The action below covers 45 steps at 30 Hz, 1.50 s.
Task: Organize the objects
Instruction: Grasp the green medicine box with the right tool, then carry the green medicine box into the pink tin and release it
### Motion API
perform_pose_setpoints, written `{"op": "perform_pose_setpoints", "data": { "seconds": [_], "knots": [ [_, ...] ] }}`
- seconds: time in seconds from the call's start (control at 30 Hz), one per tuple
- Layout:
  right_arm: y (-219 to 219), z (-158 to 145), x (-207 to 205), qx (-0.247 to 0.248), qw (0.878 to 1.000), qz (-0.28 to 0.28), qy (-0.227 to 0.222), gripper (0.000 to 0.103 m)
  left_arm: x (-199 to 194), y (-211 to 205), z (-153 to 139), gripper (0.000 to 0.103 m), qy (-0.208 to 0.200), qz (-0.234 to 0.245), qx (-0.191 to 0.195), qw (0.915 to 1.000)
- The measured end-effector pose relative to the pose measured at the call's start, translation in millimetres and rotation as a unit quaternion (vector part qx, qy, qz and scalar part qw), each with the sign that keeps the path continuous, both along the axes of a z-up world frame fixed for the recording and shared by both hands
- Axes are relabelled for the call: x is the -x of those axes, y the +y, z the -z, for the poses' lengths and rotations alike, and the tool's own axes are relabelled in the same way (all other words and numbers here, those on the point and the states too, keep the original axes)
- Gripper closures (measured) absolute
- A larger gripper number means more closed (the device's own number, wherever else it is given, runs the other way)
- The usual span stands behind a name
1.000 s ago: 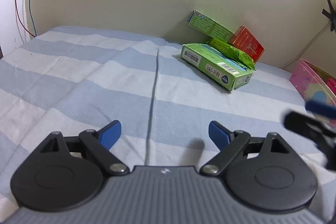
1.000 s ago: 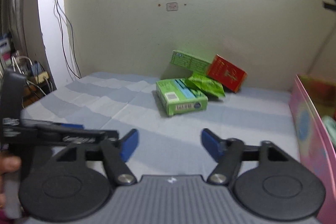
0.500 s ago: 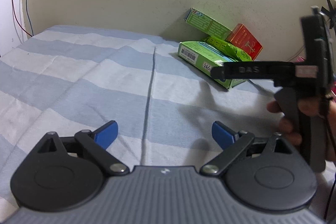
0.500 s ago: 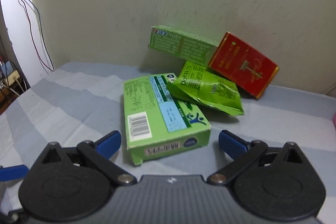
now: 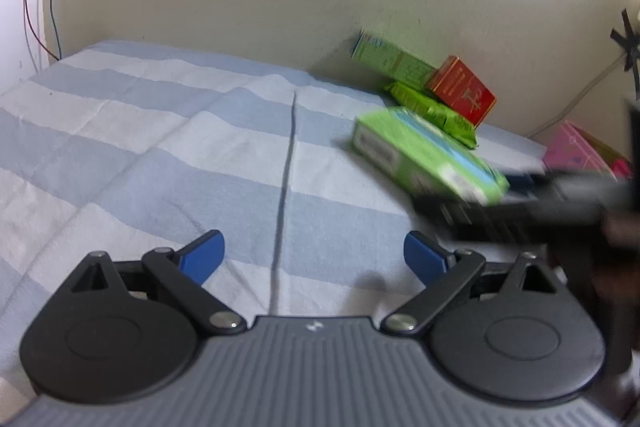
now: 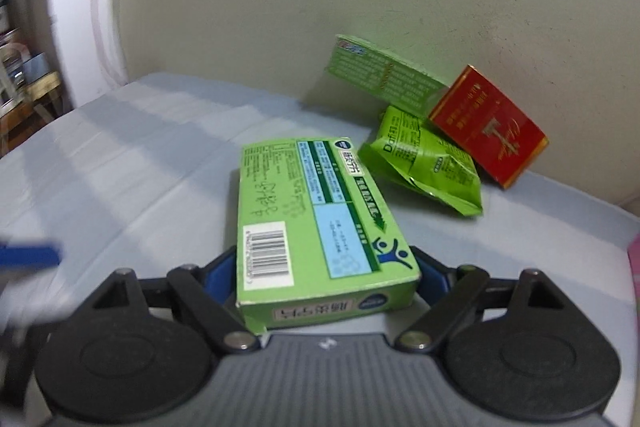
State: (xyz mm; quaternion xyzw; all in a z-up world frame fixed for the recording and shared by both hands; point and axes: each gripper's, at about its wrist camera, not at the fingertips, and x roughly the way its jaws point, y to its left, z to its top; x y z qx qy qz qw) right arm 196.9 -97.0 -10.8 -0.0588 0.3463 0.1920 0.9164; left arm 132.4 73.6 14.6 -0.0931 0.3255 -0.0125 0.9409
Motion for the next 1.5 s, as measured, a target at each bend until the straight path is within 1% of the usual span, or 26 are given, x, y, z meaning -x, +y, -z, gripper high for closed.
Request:
{"op": "perform_pose_setpoints", "data": {
  "seconds": [0.07,0.2,0.23,0.37,0.43,0.53,0.63,0.73,0.83,0.97,1.07,1.13,1.2,1.3,1.43,1.5],
  "knots": [
    [-8.1,-1.6,24.6,-0.004,1.000,-0.017,0.004,0.015,0.5,0.7,-0.6,0.005,-0.001,0.001,0.005,1.0000],
    [-17.9,-5.5,80.6,0.008,0.998,-0.062,0.006,0.015,2.8,1.4,-2.3,0.005,-0.006,0.011,0.023,0.9997],
    [-21.1,-6.3,94.5,0.011,0.997,-0.073,0.005,0.018,3.5,1.8,-2.7,0.005,-0.009,0.016,0.030,0.9994],
    [-39.2,-13.9,147.0,0.015,0.994,-0.109,0.000,0.018,5.4,-1.5,-2.1,0.005,-0.011,0.063,0.068,0.9957],
    [-46.5,-15.2,169.1,0.029,0.994,-0.101,-0.016,0.017,8.4,-4.2,-2.8,0.005,-0.017,0.076,0.071,0.9944],
    [-60.2,-12.3,191.3,0.029,0.998,-0.054,-0.028,0.015,11.7,-7.5,-3.6,0.005,-0.024,0.097,0.085,0.9914],
    [-71.7,-9.7,202.8,0.002,0.999,-0.020,-0.028,0.012,13.9,-11.0,-3.8,0.005,-0.027,0.116,0.102,0.9876],
    [-74.4,-8.1,207.3,-0.024,0.999,-0.009,-0.018,0.011,16.5,-14.8,-5.4,0.005,-0.035,0.132,0.107,0.9847],
    [-70.8,-7.7,209.8,-0.024,1.000,-0.008,-0.015,0.010,17.4,-19.8,-6.2,0.003,-0.043,0.147,0.107,0.9824],
    [-66.0,-6.0,212.2,-0.024,1.000,-0.008,-0.011,0.009,9.7,-32.5,0.1,0.003,-0.022,0.168,0.109,0.9795],
    [-61.2,-4.3,213.0,-0.022,1.000,-0.003,-0.012,0.008,9.8,-45.5,2.1,0.003,-0.012,0.187,0.095,0.9777],
    [-57.0,-3.0,213.4,-0.009,1.000,-0.001,-0.016,0.007,12.5,-54.1,2.8,0.003,-0.010,0.206,0.084,0.9749],
    [-54.9,-2.7,213.8,-0.002,1.000,0.002,-0.020,0.008,15.3,-62.4,4.0,0.003,-0.007,0.231,0.084,0.9694],
    [-60.5,-2.2,212.1,-0.007,1.000,0.020,-0.023,0.014,22.9,-73.1,4.8,0.004,-0.006,0.270,0.077,0.9596],
    [-76.4,-2.3,213.4,-0.023,0.996,0.075,-0.032,0.018,33.6,-84.3,5.6,0.004,-0.001,0.319,0.079,0.9445],
    [-88.7,-2.9,217.3,-0.037,0.994,0.097,-0.038,0.018,41.3,-91.9,5.3,0.004,-0.002,0.341,0.071,0.9373]
  ]
}}
